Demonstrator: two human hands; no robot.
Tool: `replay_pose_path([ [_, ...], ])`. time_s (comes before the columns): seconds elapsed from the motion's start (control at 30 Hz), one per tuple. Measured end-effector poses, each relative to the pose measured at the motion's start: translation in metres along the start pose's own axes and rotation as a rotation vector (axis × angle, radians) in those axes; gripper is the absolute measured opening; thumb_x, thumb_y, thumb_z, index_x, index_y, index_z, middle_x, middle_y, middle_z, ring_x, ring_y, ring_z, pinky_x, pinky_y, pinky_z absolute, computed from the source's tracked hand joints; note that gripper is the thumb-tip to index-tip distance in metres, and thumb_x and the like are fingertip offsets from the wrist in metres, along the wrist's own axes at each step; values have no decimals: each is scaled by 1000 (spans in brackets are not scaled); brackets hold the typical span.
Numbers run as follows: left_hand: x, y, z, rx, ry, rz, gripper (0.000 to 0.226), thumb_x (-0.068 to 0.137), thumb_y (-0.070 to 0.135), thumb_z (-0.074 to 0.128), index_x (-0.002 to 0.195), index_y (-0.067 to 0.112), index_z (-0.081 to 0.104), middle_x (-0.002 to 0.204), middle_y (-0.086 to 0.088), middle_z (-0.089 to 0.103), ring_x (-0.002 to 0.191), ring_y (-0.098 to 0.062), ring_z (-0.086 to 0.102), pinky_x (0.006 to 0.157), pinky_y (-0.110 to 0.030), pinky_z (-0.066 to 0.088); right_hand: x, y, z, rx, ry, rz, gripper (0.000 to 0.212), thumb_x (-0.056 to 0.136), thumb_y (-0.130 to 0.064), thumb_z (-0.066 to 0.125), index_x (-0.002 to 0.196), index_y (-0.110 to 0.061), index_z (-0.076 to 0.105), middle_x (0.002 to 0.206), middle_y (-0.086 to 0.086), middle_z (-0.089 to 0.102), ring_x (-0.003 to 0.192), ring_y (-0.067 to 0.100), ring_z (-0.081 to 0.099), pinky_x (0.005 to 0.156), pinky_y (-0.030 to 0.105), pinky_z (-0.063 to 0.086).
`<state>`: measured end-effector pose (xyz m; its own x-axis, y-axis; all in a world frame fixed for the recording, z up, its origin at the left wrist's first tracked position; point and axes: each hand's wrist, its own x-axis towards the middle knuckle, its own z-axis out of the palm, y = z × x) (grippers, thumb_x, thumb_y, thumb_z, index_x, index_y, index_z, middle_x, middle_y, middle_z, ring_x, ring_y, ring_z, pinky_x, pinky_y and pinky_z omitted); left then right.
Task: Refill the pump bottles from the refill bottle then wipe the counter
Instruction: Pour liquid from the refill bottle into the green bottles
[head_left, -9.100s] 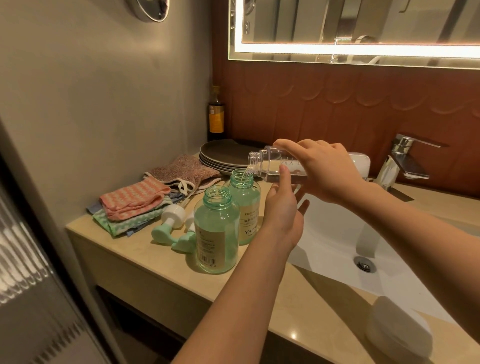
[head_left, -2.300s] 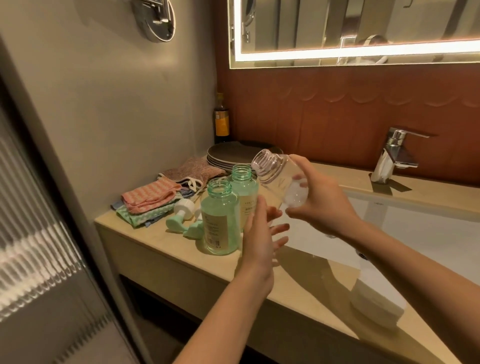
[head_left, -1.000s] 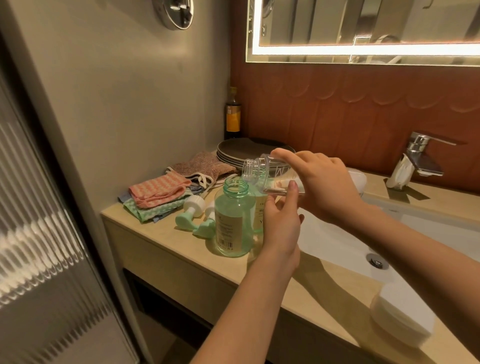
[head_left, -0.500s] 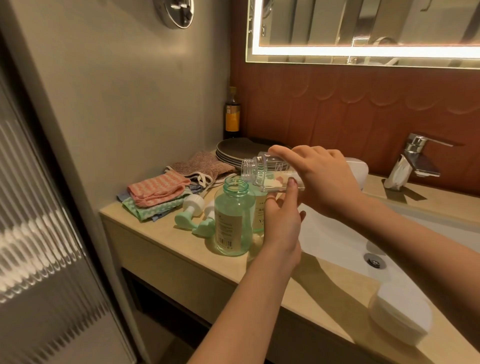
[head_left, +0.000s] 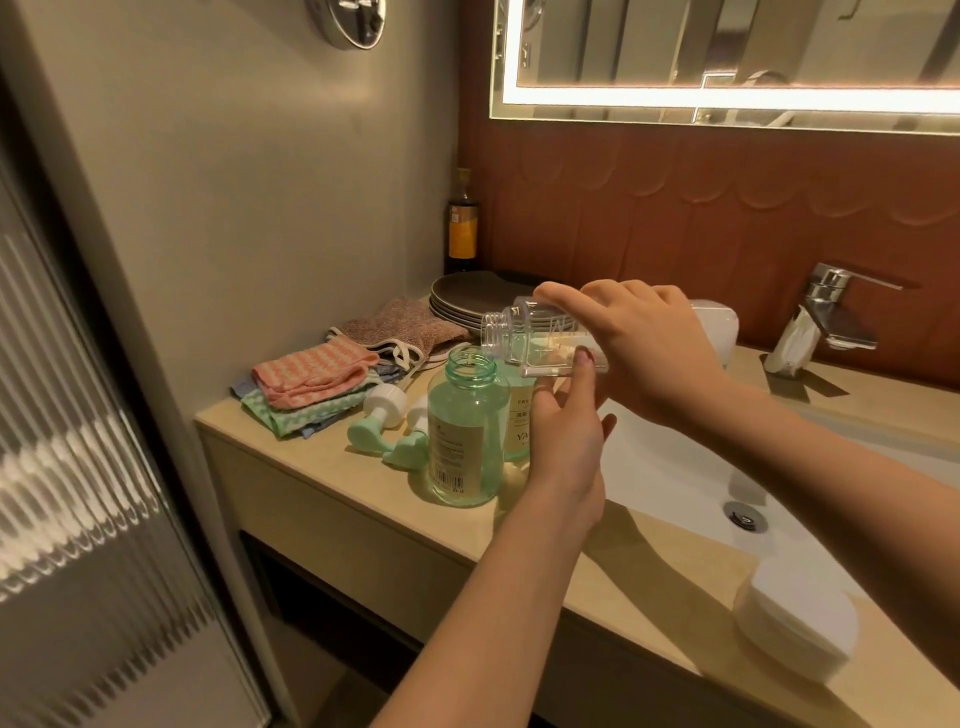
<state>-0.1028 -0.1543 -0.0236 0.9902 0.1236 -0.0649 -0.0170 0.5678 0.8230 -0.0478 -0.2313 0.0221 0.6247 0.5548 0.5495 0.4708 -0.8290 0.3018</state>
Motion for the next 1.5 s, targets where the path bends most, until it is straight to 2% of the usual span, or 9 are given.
replay_pose_path([
  [0.17, -2, 2, 1, -10, -5, -3, 34, 96, 37, 46, 126, 20, 45, 124, -3, 60, 114, -17, 58, 94, -33, 48, 1, -1, 0, -8, -7, -7, 78, 87, -27, 66, 147, -38, 18, 129, 3, 52, 111, 23, 51, 89, 36, 40],
  [0.53, -4, 4, 1, -5, -16, 3, 39, 97, 37, 45, 132, 21, 45, 126, -1, 59, 115, -18, 57, 97, -34, 47, 3, 1, -2, -19, -10, -25, 78, 89, -28, 65, 148, -38, 15, 132, 4, 50, 116, 23, 49, 92, 36, 39],
  [0.77, -5, 5, 1, -21, -12, 2, 37, 97, 36, 45, 130, 20, 46, 124, -1, 60, 112, -16, 58, 90, -30, 48, 4, 1, -2, -30, 4, -34, 73, 89, -28, 63, 147, -37, 20, 127, 5, 54, 109, 25, 53, 89, 38, 42],
  [1.0, -7, 6, 2, -32, -14, 2, 35, 97, 35, 45, 128, 21, 47, 123, -1, 60, 111, -16, 59, 87, -29, 49, 4, 1, -4, -32, 0, -41, 73, 90, -25, 62, 148, -36, 18, 130, 5, 52, 112, 25, 52, 91, 39, 41],
  [1.2, -9, 7, 2, -33, -23, 3, 33, 97, 36, 45, 126, 21, 47, 124, 0, 59, 113, -17, 58, 92, -31, 48, 5, 2, -4, -35, 2, -49, 73, 91, -24, 61, 148, -36, 18, 130, 6, 53, 111, 25, 52, 90, 39, 42],
  [1.33, -10, 9, 2, -31, -25, -1, 23, 97, 35, 44, 118, 25, 47, 121, 2, 59, 112, -16, 58, 93, -32, 48, 5, 2, -4, -24, -1, -48, 73, 90, -23, 62, 148, -35, 20, 129, 7, 53, 111, 26, 53, 90, 40, 42],
  [1.5, -9, 9, 2, -37, -25, -3, 26, 97, 35, 44, 120, 23, 46, 120, 3, 58, 113, -16, 57, 96, -33, 47, 6, 2, -4, -34, 2, -52, 73, 89, -22, 63, 148, -35, 21, 128, 7, 54, 110, 26, 53, 89, 39, 41],
])
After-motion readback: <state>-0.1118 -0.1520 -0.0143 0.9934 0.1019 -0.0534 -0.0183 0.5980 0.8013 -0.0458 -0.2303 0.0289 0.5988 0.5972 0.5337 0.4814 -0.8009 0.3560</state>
